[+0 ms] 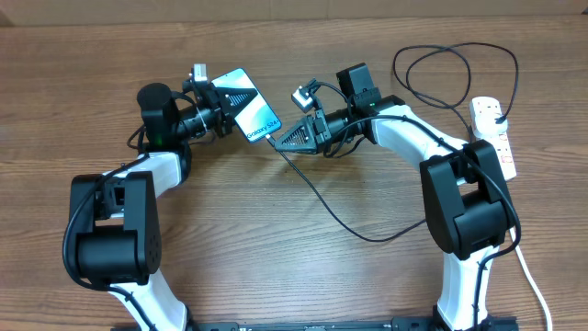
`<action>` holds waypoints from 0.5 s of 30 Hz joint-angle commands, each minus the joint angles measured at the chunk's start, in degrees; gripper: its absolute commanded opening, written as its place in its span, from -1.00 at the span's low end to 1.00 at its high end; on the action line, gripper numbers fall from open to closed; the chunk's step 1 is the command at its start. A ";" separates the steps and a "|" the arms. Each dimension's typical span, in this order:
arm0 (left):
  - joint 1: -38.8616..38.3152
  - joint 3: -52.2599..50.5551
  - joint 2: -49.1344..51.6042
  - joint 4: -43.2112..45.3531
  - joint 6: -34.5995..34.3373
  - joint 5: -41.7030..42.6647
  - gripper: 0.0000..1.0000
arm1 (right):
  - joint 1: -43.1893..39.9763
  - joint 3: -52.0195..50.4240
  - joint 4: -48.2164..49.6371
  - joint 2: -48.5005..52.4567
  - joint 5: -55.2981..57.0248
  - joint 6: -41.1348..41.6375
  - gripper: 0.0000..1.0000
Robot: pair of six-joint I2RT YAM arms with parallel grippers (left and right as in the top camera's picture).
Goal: Plug charger to phone and switch on socket
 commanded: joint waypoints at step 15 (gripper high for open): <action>-1.20 1.51 0.26 0.61 1.60 0.33 -0.91 | -0.26 1.51 4.28 0.09 1.46 6.27 -0.92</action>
